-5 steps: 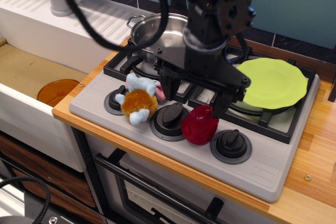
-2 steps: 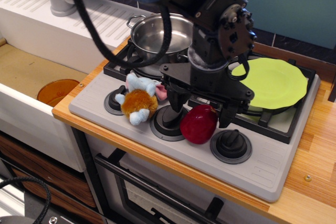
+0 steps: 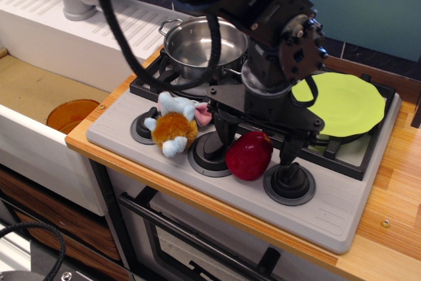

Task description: Put sweetpotato on plate and stuffedelephant in pot or pan on stove

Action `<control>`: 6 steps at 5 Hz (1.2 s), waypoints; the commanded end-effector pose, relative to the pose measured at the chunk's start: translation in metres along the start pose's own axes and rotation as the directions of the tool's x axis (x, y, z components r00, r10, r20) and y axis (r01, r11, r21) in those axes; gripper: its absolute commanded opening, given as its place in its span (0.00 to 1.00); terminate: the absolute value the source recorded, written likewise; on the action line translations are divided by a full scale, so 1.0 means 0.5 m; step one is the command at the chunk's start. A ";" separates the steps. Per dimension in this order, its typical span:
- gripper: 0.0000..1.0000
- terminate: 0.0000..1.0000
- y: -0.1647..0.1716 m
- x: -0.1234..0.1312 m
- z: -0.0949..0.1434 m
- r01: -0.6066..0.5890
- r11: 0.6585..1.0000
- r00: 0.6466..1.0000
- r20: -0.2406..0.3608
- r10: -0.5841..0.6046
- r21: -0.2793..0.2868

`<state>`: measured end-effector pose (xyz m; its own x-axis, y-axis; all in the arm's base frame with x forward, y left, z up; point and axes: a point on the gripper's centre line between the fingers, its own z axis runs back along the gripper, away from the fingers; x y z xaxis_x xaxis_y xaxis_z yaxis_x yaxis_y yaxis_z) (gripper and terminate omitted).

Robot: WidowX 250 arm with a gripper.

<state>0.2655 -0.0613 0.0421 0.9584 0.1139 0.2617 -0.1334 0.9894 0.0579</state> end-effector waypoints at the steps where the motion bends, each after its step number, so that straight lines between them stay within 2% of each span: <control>1: 1.00 0.00 -0.007 0.004 0.002 -0.011 1.000 1.000 0.022 0.012 -0.009; 3: 1.00 0.00 -0.010 -0.010 -0.002 -0.028 0.999 0.999 0.020 0.028 -0.016; 4: 0.00 0.00 -0.013 -0.010 0.000 -0.034 0.999 0.999 0.014 0.034 -0.016; 6: 0.00 0.00 -0.010 -0.008 0.031 -0.030 1.000 1.000 -0.008 0.030 -0.003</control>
<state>0.2464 -0.0628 0.0382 0.9724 0.1462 0.1818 -0.1636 0.9829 0.0848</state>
